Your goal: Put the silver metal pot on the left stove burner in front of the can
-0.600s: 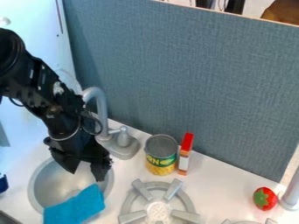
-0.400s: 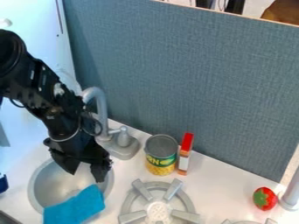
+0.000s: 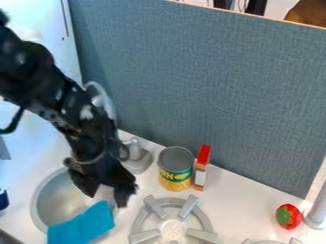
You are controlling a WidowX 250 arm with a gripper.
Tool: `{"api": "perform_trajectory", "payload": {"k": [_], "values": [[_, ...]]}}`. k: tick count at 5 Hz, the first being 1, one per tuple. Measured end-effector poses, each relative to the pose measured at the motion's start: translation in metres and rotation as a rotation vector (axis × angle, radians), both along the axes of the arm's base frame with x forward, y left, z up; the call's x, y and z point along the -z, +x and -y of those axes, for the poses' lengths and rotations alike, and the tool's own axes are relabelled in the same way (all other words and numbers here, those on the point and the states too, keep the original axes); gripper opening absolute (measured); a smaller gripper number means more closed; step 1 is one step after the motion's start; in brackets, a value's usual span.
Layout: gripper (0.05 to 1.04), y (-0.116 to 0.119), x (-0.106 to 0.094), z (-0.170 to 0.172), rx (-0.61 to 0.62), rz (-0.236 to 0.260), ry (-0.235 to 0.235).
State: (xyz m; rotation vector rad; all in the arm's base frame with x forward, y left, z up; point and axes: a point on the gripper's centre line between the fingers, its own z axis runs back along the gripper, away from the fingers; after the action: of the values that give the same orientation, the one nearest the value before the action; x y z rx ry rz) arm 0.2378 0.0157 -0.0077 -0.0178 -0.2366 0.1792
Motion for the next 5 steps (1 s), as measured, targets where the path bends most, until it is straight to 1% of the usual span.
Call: {"api": "perform_trajectory", "payload": {"k": [1,2,3,4,5], "values": [[0.987,0.006,-0.003,0.041,0.067,0.014,0.018],[0.987,0.016,-0.006,0.095,0.172,0.013,0.016],[0.987,0.020,0.002,0.139,0.250,-0.014,0.009],[0.987,0.021,0.017,0.178,0.312,-0.002,0.000],[0.987,0.021,0.024,0.198,0.343,0.000,-0.027]]}}
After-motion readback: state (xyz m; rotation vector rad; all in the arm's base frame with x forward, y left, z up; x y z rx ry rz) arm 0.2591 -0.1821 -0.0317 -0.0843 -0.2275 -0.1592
